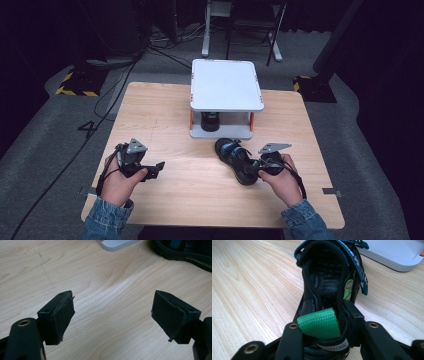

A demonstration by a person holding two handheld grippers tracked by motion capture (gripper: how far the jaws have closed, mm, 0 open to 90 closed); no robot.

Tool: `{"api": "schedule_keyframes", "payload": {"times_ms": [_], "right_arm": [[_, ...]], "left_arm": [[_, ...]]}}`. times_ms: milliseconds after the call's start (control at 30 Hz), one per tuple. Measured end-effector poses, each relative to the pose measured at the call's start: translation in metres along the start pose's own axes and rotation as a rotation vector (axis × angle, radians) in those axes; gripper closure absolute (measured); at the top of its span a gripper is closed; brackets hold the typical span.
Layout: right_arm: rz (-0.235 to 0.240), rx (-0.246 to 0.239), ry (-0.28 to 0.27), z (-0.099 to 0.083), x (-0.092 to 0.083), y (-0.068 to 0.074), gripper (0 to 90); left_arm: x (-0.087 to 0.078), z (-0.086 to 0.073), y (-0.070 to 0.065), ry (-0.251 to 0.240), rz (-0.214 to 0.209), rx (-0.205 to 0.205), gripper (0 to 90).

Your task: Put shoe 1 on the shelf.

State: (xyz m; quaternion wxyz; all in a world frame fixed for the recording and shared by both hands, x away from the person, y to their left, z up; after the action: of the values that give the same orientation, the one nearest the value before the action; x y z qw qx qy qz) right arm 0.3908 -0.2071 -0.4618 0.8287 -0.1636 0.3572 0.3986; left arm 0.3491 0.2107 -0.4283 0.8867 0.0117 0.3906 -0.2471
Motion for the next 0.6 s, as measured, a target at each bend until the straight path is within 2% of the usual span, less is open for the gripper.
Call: {"api": "schedule_keyframes", "payload": {"times_ms": [167,367,433,567,600], "right_arm": [[-0.003,-0.001,-0.002,0.001,-0.005,0.004,70.4],[0.008,0.023,-0.072,0.011,-0.016,0.005,71.0],[-0.007,0.043,-0.107,0.015,-0.020,0.003,70.8],[-0.036,0.065,-0.134,0.020,-0.023,0.000,70.5],[-0.059,0.085,-0.147,0.024,-0.024,-0.004,70.2]], "left_arm": [[-0.001,0.001,-0.001,-0.009,-0.005,-0.001,19.2],[-0.006,-0.002,0.004,-0.023,0.010,-0.017,19.6],[-0.008,-0.003,0.006,-0.028,0.011,-0.023,19.8],[-0.011,-0.003,0.012,-0.038,0.003,-0.044,20.6],[-0.012,-0.002,0.017,-0.044,0.013,-0.045,21.8]]}}
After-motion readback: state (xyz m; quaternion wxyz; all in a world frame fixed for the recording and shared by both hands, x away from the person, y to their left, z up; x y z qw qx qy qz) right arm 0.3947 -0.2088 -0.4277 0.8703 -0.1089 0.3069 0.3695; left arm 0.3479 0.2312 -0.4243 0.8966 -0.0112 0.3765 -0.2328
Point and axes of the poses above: each handheld gripper's, and its own axes: x roughly forward along the jaws, z roughly out of its top, y roughly to its left, the point moved 1 cm from there along x, roughly forward along the jaws, and after that the axes turned 8 degrees about -x, right-handed, at the moved point
